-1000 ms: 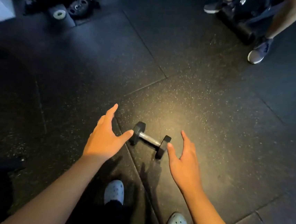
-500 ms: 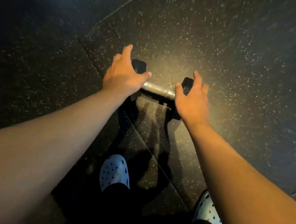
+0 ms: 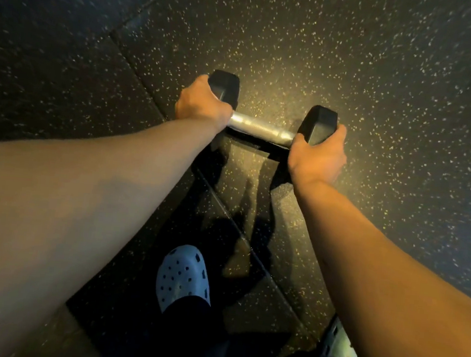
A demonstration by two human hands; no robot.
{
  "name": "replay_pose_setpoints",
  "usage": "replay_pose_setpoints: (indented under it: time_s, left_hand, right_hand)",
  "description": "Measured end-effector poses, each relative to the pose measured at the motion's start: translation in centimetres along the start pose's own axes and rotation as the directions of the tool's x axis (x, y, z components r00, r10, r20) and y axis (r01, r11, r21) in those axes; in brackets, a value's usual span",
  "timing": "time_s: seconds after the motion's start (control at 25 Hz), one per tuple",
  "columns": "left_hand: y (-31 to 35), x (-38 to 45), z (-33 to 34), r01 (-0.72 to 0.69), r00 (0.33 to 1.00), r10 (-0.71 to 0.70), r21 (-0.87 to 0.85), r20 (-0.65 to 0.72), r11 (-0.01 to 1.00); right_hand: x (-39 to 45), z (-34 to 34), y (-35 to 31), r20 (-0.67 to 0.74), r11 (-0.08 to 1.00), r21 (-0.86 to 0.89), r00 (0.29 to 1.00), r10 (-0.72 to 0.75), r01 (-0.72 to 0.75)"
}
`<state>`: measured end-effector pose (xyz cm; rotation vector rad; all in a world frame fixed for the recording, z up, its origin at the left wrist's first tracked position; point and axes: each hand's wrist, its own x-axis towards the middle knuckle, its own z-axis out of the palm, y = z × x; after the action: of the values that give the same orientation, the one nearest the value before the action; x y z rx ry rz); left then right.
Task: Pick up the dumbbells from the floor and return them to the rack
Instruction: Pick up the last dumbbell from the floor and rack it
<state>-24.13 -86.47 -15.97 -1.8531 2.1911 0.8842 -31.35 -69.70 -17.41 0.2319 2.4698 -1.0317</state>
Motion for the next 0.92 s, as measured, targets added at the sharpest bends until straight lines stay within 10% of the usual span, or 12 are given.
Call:
replay_pose_setpoints:
  time_s: [0.32, 0.92]
  left_hand:
    - [1.0, -9.5, -8.1, -0.011, 0.98, -0.041, -0.26, -0.193, 0.965]
    - [12.8, -43.4, -50.0, -0.077, 0.772, -0.321, -0.582, -0.549, 0.809]
  right_hand:
    - [-6.4, -8.8, -6.5, 0.024, 0.963, 0.063, 0.964, -0.264, 0.262]
    - [-32.8, -41.4, -38.0, 0.179, 0.701, 0.357, 0.692, -0.7, 0.617]
